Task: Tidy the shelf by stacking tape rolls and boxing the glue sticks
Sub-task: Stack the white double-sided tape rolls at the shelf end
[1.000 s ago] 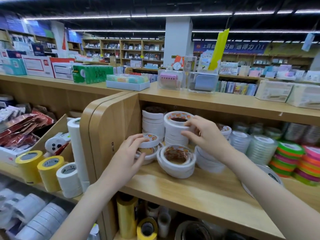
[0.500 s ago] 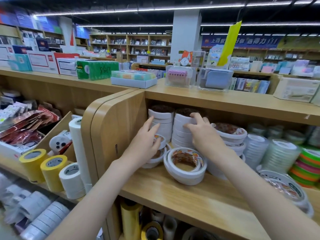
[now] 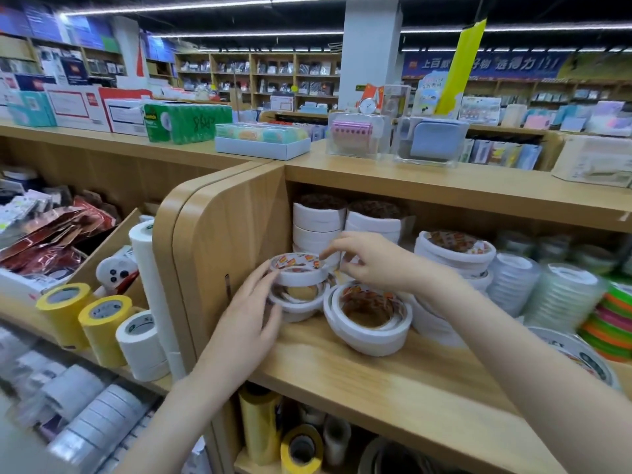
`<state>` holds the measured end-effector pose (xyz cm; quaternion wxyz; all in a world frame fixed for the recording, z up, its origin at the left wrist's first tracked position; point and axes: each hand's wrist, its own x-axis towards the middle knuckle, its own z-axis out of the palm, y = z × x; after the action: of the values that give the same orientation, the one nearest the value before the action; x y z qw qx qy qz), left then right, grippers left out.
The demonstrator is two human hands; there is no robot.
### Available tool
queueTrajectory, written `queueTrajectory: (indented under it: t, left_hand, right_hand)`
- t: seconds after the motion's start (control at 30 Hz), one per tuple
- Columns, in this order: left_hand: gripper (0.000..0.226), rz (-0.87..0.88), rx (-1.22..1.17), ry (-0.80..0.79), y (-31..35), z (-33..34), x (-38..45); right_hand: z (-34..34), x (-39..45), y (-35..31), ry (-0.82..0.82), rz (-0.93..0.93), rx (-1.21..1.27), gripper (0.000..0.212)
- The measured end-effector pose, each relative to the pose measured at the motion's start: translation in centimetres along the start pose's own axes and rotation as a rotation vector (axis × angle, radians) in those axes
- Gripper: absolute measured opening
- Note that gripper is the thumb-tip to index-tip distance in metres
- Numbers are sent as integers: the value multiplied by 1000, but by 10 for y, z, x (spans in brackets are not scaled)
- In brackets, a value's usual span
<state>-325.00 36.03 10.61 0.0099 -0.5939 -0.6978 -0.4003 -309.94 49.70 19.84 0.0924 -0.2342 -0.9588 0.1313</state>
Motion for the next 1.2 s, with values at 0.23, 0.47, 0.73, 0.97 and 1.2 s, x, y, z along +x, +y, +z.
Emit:
queueTrajectory:
  t: [0.23, 0.47, 0.73, 0.97, 1.2]
  left_hand:
    - [49, -60, -10, 45, -7, -6, -14]
    - [64, 55, -96, 24, 14, -9, 1]
    - [70, 54, -96, 139, 22, -2, 46]
    - [71, 144, -23, 79, 7, 7, 56]
    - [78, 126, 45, -64, 1, 21, 87]
  right_hand:
    - [17, 24, -11, -10, -22, -58, 19]
    - [5, -2, -7, 389, -159, -87, 16]
    - [-9, 22, -17, 364, -123, -152, 18]
    - [-5, 32, -4, 435, -28, -189, 24]
    - [11, 35, 9, 506, -51, -131, 42]
